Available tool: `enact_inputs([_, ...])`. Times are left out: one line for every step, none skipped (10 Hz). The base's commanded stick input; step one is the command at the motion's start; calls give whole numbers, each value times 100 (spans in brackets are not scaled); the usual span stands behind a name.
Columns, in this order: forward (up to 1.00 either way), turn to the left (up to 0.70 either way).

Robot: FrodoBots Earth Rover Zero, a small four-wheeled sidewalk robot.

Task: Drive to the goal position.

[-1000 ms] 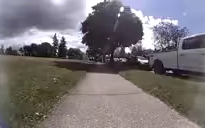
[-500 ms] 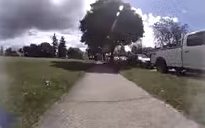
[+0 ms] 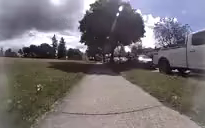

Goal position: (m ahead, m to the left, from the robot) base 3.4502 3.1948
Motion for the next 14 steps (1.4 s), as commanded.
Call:
enact_inputs([70, 0])
enact_inputs([70, 0])
enact_inputs([70, 0])
enact_inputs([70, 0])
enact_inputs([70, 0])
enact_inputs([70, 0])
enact_inputs([70, 0])
enact_inputs([70, 0])
enact_inputs([70, 0])
enact_inputs([70, 0])
enact_inputs([70, 0])
enact_inputs([70, 0])
enact_inputs([70, 0])
enact_inputs([70, 0])
